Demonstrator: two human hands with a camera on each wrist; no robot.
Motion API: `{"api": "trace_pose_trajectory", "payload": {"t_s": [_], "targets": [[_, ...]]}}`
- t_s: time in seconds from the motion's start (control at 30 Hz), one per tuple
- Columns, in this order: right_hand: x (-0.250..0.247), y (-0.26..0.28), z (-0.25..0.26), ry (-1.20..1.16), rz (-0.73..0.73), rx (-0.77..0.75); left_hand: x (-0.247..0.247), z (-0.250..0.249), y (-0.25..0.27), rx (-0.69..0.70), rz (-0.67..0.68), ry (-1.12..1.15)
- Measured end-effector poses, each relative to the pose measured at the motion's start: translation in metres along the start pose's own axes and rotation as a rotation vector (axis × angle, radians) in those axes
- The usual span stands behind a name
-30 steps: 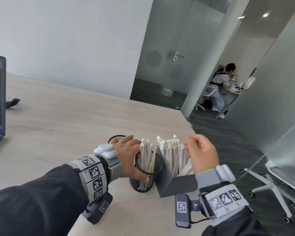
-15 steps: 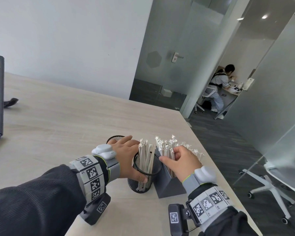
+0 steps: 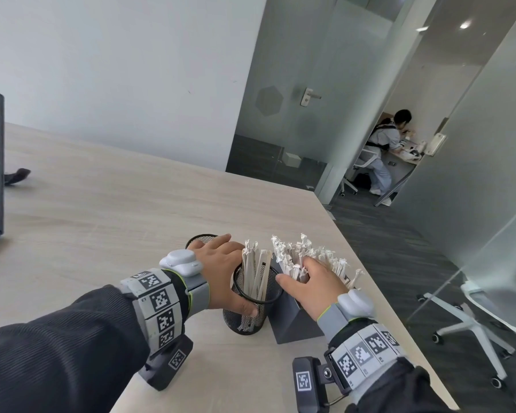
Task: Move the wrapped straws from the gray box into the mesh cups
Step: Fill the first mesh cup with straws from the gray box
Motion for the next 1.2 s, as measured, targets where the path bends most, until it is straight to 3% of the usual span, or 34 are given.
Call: {"api": "trace_pose_trajectory", "payload": {"t_s": [0.3, 0.53, 0.63, 0.93, 1.07, 1.2], "targets": [[0.000, 0.008, -0.006, -0.118, -0.137, 0.102, 0.000, 0.000, 0.000, -0.010, 0.004, -0.008], [-0.002, 0.007, -0.007, -0.214, -0.073, 0.105, 0.000, 0.000, 0.000, -0.010, 0.005, -0.008], [-0.008, 0.006, -0.012, -0.426, -0.126, 0.157, 0.001, 0.000, 0.000, -0.010, 0.006, -0.003], [-0.070, 0.000, -0.034, -1.088, -0.470, 0.314, 0.001, 0.001, 0.000, -0.006, 0.007, -0.008], [-0.073, -0.002, -0.022, -1.502, -0.402, 0.305, 0.001, 0.000, 0.000, -0.010, -0.001, -0.013], [-0.055, -0.005, 0.004, -1.628, -0.312, 0.279, 0.000, 0.000, 0.000, -0.008, 0.013, -0.005]]}}
Point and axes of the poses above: each hand's wrist, its own y-axis away from the middle knuckle, its own x-axis out of the palm, z = x × y, the point moved 2 cm from there along -y, towards the middle knuckle, and after that the axes turned 15 degrees about y, right-handed, at the moved point
